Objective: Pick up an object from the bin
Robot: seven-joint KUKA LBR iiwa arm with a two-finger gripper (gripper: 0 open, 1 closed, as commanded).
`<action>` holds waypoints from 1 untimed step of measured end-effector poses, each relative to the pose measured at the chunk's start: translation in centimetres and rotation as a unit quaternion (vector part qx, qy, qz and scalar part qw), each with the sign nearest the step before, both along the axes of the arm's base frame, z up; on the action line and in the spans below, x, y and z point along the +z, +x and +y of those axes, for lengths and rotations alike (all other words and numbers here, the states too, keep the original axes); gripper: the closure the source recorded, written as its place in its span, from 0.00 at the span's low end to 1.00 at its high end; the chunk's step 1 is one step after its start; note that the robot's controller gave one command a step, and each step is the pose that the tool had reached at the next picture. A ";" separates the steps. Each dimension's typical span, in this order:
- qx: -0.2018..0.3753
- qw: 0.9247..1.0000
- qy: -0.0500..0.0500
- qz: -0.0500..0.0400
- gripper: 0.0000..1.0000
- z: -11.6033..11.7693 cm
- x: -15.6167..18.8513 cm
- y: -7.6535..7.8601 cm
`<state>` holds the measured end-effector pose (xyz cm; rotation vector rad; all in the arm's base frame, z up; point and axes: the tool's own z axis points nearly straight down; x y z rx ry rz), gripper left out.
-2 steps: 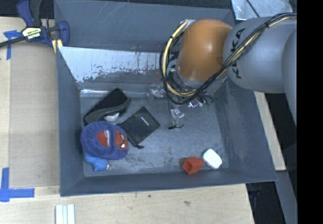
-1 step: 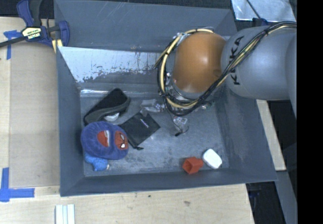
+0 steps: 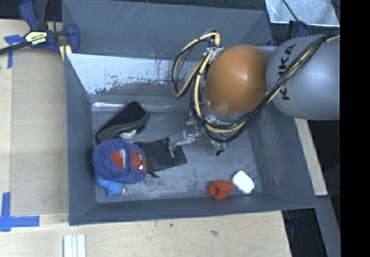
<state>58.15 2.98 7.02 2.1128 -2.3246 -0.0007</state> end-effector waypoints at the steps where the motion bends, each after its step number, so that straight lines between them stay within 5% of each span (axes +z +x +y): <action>1: -0.001 1.000 0.001 0.000 1.00 0.1 0.1 0.0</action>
Offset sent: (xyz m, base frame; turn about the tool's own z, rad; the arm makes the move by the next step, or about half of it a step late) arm 0.0000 0.0000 0.0000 0.0000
